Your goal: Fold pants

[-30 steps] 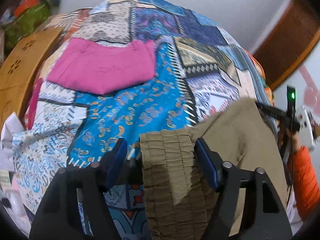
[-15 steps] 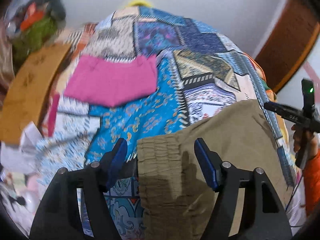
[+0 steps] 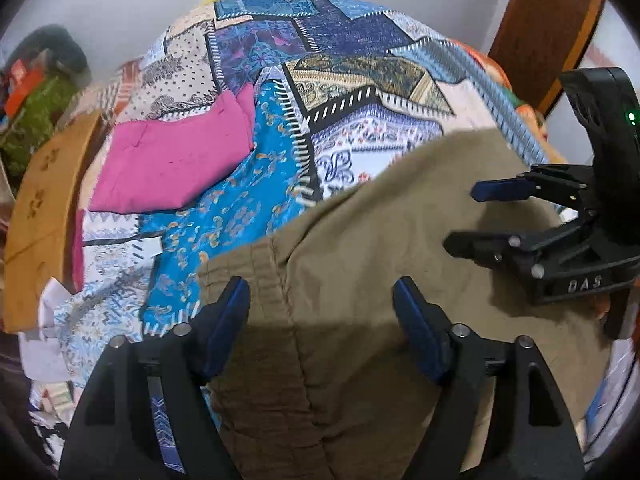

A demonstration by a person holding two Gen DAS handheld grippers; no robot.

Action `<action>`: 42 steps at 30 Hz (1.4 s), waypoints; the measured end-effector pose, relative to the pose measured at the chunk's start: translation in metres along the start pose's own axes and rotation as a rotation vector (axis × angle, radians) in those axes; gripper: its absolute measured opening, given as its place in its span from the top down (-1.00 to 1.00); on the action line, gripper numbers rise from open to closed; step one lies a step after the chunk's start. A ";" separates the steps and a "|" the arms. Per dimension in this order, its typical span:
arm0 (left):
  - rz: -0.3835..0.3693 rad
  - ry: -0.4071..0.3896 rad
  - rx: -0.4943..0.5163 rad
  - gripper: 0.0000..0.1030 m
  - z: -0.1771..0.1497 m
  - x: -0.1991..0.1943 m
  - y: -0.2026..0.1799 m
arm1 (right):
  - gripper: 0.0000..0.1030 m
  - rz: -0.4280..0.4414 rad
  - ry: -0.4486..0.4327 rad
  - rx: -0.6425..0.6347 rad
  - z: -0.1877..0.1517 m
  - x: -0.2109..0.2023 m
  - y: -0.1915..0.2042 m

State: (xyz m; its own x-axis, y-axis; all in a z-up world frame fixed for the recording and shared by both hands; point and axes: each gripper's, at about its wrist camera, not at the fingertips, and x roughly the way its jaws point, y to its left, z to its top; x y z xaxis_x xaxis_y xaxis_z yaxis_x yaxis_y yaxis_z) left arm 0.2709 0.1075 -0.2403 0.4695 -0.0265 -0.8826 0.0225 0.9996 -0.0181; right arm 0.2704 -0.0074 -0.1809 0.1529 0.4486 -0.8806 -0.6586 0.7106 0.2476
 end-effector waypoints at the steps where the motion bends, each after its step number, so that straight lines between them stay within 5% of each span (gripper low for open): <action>1: 0.012 -0.004 0.012 -0.61 -0.005 -0.001 -0.001 | -0.37 -0.004 0.020 -0.011 -0.006 0.004 0.002; 5: 0.009 -0.018 0.008 -0.66 -0.018 -0.009 -0.002 | -0.37 -0.078 -0.013 -0.083 -0.032 -0.011 0.012; 15: 0.117 -0.064 0.020 -0.78 -0.054 -0.032 -0.015 | -0.37 -0.110 -0.038 0.021 -0.099 -0.052 0.000; 37: 0.086 -0.086 -0.067 -0.80 -0.110 -0.078 -0.004 | -0.39 -0.178 -0.143 0.254 -0.201 -0.104 -0.019; 42: 0.016 -0.040 -0.164 -0.81 -0.121 -0.090 0.013 | -0.39 -0.195 -0.148 0.249 -0.204 -0.115 -0.020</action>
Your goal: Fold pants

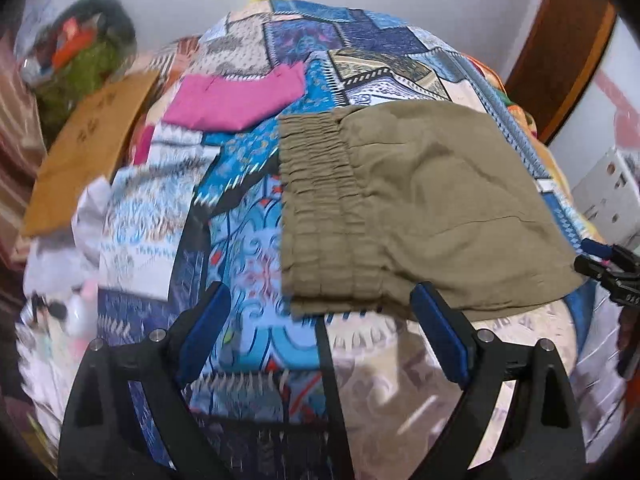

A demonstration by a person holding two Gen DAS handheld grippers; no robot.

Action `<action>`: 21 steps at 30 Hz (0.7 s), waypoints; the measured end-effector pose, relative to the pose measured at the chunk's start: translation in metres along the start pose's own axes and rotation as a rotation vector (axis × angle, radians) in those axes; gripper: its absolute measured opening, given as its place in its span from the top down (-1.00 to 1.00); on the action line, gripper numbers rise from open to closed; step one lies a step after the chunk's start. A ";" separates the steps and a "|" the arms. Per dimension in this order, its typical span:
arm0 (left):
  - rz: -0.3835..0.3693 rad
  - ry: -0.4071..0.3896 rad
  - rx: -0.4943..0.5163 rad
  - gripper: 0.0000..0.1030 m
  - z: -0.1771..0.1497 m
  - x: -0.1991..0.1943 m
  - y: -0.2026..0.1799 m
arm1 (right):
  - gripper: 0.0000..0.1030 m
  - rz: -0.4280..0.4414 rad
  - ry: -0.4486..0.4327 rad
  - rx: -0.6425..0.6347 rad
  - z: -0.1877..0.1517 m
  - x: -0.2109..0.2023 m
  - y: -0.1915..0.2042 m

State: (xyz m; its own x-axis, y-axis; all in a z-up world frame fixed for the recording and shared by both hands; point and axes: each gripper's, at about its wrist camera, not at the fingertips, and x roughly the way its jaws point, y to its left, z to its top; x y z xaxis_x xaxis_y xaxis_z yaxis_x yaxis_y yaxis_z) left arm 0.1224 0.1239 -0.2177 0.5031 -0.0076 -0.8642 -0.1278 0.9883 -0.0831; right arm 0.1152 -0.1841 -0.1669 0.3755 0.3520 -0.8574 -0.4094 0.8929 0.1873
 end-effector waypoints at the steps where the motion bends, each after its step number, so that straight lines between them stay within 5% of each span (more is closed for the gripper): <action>1: 0.002 -0.005 -0.014 -0.81 -0.002 -0.003 0.003 | -0.39 0.001 -0.009 -0.013 0.003 -0.003 0.003; 11: -0.200 0.084 -0.176 -0.81 -0.018 0.008 0.005 | -0.39 0.098 -0.141 -0.133 0.052 -0.005 0.063; 15: -0.314 0.100 -0.205 -0.81 -0.020 0.016 0.000 | -0.39 0.131 -0.134 -0.168 0.057 0.016 0.089; 21: -0.373 0.089 -0.255 -0.84 -0.009 0.025 0.003 | -0.39 0.119 -0.095 -0.233 0.053 0.043 0.107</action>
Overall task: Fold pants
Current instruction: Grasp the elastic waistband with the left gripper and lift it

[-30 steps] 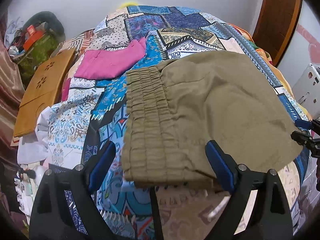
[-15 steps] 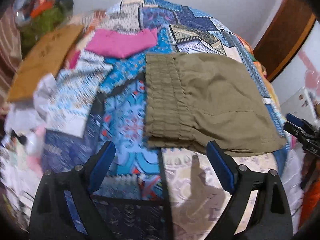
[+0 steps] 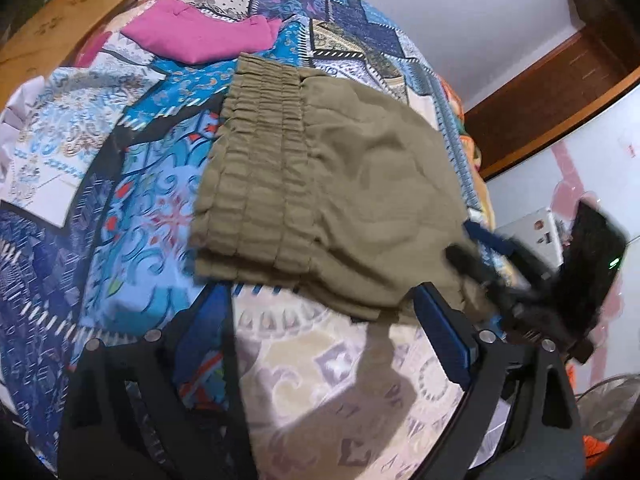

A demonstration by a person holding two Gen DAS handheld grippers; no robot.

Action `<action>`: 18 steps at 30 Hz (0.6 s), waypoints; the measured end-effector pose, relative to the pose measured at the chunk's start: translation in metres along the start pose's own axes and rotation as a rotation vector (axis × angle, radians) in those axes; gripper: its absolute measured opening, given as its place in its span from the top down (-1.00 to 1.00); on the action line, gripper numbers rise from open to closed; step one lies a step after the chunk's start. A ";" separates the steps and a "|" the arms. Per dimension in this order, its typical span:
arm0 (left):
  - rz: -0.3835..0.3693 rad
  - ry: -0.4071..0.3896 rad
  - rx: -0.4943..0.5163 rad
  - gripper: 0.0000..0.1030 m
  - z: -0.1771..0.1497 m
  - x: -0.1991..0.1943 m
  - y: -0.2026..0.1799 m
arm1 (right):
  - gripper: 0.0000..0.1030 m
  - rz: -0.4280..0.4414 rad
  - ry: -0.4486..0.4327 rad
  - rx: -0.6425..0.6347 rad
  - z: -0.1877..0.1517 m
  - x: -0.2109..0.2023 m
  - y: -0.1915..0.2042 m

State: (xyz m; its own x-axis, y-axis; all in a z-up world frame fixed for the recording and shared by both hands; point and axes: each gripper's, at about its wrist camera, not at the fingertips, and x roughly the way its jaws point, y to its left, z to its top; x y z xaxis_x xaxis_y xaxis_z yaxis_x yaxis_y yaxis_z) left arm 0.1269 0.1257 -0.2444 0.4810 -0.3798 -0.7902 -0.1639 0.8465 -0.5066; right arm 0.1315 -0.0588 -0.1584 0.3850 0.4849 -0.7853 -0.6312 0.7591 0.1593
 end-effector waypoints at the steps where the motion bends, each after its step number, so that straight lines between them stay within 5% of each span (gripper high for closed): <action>1: -0.026 0.003 -0.017 -0.90 0.004 0.002 0.001 | -0.39 0.008 0.017 0.003 -0.002 0.004 -0.001; 8: -0.193 -0.002 -0.166 -0.91 0.030 0.011 0.020 | -0.39 0.042 0.045 0.002 -0.010 0.007 -0.004; 15: -0.087 -0.024 -0.152 0.19 0.044 0.018 0.017 | -0.39 0.062 0.031 0.012 -0.012 0.007 -0.005; 18: -0.056 -0.041 -0.143 0.32 0.041 0.016 0.018 | -0.39 0.064 0.020 0.020 -0.013 0.006 -0.005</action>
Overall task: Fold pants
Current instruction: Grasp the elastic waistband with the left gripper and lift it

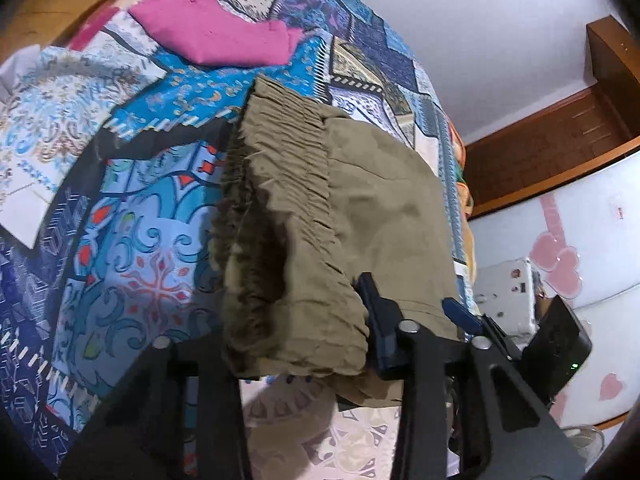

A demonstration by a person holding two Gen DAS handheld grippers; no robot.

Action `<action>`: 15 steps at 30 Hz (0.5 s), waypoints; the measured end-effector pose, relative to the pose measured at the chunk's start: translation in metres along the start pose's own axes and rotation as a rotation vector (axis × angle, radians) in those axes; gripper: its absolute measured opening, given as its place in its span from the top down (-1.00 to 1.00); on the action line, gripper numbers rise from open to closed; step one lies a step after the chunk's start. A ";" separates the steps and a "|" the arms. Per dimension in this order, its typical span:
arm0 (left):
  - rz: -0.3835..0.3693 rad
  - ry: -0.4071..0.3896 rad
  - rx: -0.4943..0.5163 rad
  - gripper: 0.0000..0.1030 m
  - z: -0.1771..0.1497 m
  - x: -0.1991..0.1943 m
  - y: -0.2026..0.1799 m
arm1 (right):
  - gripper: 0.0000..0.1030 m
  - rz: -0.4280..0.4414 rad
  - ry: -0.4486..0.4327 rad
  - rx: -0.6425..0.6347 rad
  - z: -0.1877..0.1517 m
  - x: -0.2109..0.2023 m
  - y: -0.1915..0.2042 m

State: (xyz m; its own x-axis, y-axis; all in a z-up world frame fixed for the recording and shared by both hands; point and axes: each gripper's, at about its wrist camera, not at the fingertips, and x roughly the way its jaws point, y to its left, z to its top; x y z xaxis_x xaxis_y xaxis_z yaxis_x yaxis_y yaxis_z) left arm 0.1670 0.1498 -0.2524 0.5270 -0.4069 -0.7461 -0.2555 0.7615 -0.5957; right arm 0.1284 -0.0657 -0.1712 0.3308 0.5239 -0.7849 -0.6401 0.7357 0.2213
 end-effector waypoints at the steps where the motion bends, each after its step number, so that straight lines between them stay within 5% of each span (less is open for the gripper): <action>1: 0.021 -0.010 0.020 0.34 -0.002 -0.002 -0.001 | -0.39 -0.001 -0.001 0.003 0.000 0.000 -0.001; 15: 0.529 -0.228 0.273 0.36 -0.033 -0.060 0.002 | -0.37 -0.066 -0.018 0.055 -0.021 -0.032 -0.012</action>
State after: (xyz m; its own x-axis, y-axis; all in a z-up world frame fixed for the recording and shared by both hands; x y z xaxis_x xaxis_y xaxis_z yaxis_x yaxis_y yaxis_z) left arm 0.1078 0.1587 -0.2186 0.5535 0.1541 -0.8185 -0.3285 0.9434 -0.0446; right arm 0.1110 -0.1005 -0.1610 0.3837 0.4805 -0.7886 -0.5777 0.7911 0.2009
